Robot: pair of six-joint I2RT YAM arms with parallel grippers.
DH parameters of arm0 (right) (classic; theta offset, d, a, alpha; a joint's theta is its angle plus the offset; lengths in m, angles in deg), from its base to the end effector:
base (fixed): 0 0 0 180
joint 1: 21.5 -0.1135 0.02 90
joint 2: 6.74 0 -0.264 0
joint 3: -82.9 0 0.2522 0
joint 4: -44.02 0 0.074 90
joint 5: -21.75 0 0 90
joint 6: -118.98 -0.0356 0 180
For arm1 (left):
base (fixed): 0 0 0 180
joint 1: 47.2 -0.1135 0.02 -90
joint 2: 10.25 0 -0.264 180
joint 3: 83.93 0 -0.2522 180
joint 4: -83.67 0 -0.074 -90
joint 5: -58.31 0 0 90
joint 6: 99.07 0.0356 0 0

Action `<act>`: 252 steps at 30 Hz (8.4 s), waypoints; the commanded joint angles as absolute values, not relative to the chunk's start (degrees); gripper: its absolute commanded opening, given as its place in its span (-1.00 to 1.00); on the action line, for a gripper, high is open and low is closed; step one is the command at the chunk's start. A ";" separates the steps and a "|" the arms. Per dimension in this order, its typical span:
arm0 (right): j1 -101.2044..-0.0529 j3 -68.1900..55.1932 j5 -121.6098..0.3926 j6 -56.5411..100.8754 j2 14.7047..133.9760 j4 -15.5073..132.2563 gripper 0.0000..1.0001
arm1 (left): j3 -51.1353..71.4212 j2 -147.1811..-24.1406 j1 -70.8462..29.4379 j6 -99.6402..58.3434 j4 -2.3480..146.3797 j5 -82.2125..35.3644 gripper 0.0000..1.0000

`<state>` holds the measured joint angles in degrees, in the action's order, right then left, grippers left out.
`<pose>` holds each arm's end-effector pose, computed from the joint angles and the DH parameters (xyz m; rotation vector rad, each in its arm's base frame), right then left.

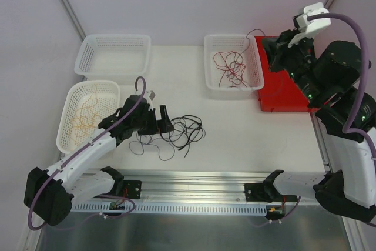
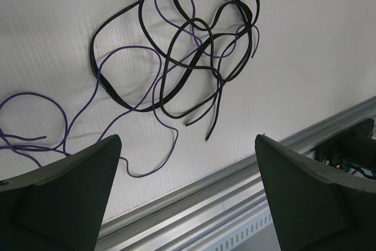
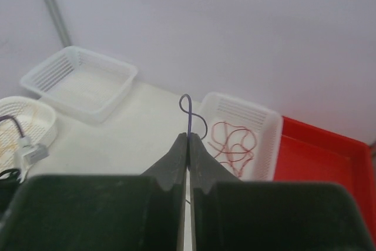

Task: Untangle the cables

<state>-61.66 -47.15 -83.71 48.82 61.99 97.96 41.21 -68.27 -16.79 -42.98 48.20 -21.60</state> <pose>0.1228 0.0912 0.5947 -0.5239 1.3492 0.0960 0.1841 -0.1153 0.2555 0.0280 2.3576 -0.7791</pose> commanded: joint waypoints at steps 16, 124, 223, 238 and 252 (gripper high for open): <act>-34.34 -44.86 -93.92 59.30 69.01 83.80 -0.99 | 18.77 -78.81 -18.28 -28.41 35.73 -29.40 0.98; -66.15 17.28 -54.80 27.49 69.99 72.72 0.62 | 35.64 -89.00 -9.59 -36.05 39.06 -38.54 -0.53; -47.88 -6.08 -61.84 38.73 46.87 90.90 -0.99 | 8.22 -69.14 -26.90 -33.59 28.87 -50.06 -1.00; -44.70 -11.94 -59.38 38.04 47.04 95.32 -0.99 | 9.45 -72.40 -29.10 -31.92 30.18 -39.34 -1.00; -47.86 9.98 -50.76 31.35 55.05 89.68 0.08 | 11.73 -68.61 -27.35 -27.36 36.60 -12.27 -1.00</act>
<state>-46.19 10.40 -53.14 31.77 55.93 91.58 10.87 -68.97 -28.31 -29.84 33.18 -20.77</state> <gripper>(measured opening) 0.498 0.008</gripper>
